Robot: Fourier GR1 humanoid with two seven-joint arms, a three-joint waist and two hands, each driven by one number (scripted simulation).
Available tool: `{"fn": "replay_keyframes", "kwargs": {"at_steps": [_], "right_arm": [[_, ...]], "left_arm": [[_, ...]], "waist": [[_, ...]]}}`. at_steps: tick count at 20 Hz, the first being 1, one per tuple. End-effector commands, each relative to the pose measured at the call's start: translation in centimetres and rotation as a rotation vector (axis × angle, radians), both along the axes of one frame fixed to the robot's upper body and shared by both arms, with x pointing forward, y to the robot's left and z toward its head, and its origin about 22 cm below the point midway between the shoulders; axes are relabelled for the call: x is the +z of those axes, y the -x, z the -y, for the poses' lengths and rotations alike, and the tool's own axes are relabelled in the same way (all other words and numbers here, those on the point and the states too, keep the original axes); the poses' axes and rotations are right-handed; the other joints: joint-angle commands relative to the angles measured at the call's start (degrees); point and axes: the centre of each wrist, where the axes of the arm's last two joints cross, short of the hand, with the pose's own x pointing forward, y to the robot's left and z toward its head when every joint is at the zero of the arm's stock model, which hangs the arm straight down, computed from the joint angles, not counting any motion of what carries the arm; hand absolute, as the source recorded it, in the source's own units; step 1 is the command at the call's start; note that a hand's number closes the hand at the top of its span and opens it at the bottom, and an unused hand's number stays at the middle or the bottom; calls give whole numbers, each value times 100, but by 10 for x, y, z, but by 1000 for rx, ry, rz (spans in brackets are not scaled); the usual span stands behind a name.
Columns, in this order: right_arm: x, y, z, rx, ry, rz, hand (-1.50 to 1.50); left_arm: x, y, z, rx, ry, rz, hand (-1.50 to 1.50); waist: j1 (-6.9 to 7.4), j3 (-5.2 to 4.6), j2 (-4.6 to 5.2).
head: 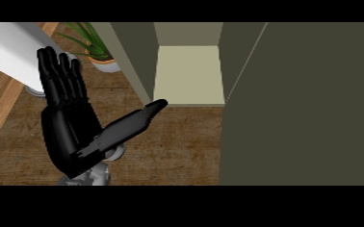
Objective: Pick up the wine, place it into the cabinet and close the cabinet
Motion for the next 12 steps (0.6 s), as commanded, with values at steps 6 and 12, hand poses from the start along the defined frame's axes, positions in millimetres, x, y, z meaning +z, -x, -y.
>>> {"fn": "replay_keyframes", "kwargs": {"at_steps": [6,12], "right_arm": [[16,8,-1,0,-12,-5,-150],[9,-4,1,-11,-10,-25,-150]], "left_arm": [[0,4,-4,7,-1,-7,-150],[-9,26,3,72,-3,-36,-150]], "waist": [[6,0,0],[25,1,-4]]}}
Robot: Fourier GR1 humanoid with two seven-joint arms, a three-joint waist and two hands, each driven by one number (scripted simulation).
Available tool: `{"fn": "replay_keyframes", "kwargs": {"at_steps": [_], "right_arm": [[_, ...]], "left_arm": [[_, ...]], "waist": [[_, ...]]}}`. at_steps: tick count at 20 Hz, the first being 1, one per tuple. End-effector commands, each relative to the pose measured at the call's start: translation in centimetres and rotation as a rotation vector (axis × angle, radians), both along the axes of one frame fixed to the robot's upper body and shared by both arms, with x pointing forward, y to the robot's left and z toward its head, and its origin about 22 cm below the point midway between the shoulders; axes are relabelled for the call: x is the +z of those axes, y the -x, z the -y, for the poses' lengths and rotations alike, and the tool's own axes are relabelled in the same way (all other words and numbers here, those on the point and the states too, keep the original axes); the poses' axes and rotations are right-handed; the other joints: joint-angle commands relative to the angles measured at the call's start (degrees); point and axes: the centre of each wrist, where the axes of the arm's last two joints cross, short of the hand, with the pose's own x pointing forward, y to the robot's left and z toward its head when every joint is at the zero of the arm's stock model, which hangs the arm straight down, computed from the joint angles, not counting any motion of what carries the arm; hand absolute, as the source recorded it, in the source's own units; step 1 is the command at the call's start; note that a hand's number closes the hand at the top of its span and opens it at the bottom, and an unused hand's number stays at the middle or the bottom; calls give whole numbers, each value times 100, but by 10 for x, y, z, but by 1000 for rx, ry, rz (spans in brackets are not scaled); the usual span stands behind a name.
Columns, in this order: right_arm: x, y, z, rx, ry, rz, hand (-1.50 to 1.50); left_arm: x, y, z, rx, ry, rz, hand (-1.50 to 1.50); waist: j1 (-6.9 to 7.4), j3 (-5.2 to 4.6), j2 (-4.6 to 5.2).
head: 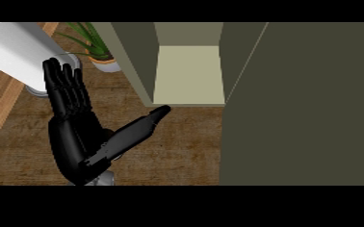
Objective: Pick up the wine, place it into the cabinet and close the cabinet
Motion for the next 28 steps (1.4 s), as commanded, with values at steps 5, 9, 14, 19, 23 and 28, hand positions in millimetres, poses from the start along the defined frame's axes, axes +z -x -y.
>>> {"fn": "replay_keyframes", "kwargs": {"at_steps": [5,9,14,19,23,28], "right_arm": [[4,5,6,2,6,8,-150],[4,-11,-10,1,2,20,-150],[16,-8,-11,-3,13,23,-150],[-6,-6,6,-6,-11,-8,-150],[-14,-7,1,21,-16,12,-150],[3,4,0,14,0,37,-150]], "left_arm": [[2,17,-22,81,10,-38,-150],[-32,30,-19,97,1,-56,-150],[-32,39,-44,124,-3,-81,-150],[-36,54,-53,158,-1,-105,-150],[-70,60,-47,164,14,-149,-150],[-84,61,-70,183,30,-159,-150]], "waist": [[9,1,-3],[19,-4,4],[33,-5,3],[21,0,-1],[19,-1,0],[16,-3,-1]]}}
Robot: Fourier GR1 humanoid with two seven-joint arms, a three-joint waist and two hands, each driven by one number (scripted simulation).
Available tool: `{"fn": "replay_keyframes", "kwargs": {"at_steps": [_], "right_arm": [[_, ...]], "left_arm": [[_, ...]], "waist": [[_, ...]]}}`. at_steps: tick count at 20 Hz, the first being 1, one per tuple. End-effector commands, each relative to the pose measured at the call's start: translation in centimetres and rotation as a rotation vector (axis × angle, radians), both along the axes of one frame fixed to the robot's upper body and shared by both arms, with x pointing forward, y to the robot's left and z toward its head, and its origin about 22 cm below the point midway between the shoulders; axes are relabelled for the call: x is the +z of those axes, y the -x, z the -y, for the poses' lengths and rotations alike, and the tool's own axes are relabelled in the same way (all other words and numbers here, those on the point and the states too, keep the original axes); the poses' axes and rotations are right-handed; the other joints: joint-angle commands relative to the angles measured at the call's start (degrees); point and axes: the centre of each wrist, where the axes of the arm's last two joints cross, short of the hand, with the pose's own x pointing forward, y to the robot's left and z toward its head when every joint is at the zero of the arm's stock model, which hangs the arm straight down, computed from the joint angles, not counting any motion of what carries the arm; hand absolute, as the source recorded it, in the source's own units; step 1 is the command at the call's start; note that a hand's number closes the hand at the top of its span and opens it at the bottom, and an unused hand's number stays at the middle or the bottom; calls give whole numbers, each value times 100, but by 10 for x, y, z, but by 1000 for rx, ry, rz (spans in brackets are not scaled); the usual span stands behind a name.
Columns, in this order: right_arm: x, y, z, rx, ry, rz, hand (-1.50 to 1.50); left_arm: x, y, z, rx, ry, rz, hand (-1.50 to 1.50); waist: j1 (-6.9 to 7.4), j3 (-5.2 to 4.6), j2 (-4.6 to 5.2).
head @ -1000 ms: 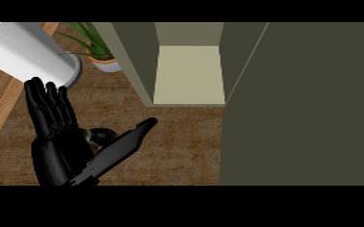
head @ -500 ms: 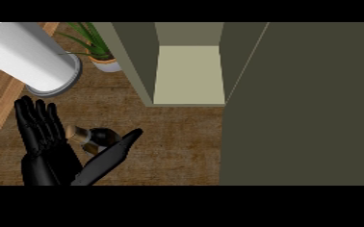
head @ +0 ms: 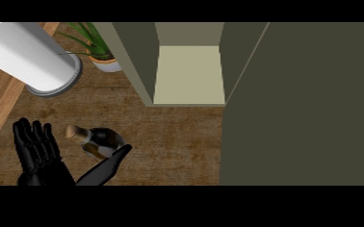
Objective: Pick up the wine, place it into the cabinet and close the cabinet
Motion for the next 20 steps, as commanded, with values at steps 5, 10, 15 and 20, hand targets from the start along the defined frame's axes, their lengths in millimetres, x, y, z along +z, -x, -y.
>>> {"fn": "replay_keyframes", "kwargs": {"at_steps": [5,10,15,20], "right_arm": [[4,18,1,8,1,4,-150],[3,-12,3,4,6,13,-150],[8,18,-14,8,6,-3,-150],[6,-14,-4,30,6,-4,-150]], "left_arm": [[-36,9,-35,35,13,-15,-150],[-67,7,-27,19,24,-63,-150],[-85,18,-37,15,45,-72,-150],[-107,5,-39,2,40,-88,-150]], "waist": [[-3,-1,-3],[6,0,7],[-11,1,-1],[-5,1,9]]}}
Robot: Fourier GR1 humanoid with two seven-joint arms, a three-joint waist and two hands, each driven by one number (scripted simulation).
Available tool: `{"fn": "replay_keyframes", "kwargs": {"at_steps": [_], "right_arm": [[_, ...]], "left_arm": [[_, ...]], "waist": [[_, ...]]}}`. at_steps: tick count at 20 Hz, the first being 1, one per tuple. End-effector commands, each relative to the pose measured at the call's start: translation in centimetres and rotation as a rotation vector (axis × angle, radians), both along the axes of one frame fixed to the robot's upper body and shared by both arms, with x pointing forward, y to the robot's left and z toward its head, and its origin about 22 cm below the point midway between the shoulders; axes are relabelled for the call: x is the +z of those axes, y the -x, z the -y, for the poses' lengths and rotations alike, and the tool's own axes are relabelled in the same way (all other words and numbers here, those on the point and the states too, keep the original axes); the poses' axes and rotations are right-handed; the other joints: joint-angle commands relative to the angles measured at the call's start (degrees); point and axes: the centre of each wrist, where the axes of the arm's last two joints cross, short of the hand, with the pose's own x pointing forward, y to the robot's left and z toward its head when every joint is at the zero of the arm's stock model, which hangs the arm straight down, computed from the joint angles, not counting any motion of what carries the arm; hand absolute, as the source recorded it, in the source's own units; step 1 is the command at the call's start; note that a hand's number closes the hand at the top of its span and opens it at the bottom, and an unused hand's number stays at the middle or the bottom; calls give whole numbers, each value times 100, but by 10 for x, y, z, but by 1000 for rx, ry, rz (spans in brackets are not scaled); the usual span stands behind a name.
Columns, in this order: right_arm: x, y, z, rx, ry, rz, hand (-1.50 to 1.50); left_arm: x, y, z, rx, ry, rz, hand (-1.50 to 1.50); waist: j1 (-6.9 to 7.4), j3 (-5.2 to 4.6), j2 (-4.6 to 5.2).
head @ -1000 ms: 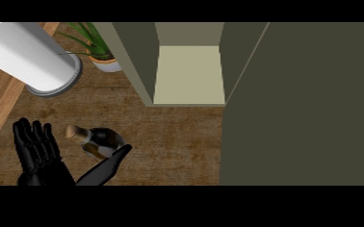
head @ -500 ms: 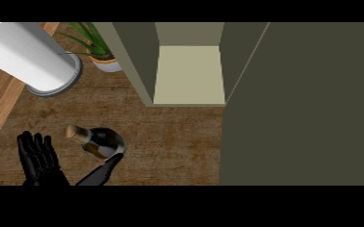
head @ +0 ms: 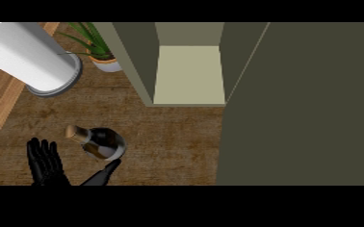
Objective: Pick up the wine, place it into the cabinet and close the cabinet
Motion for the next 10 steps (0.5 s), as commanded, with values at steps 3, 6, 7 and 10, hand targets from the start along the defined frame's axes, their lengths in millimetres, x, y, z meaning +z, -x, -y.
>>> {"fn": "replay_keyframes", "kwargs": {"at_steps": [3,6,7,10], "right_arm": [[-4,-1,2,3,-25,7,-150],[0,7,12,-6,-11,13,-150],[-1,0,15,-8,3,11,-150],[7,5,15,-17,-4,20,-150]], "left_arm": [[-37,-7,-20,-28,54,-2,-150],[-36,-16,-16,-5,31,0,-150],[-50,-17,-7,-15,54,-22,-150],[-38,-28,-22,-29,61,-41,-150]], "waist": [[-10,0,4],[-16,2,2],[-16,1,4],[-18,2,2]]}}
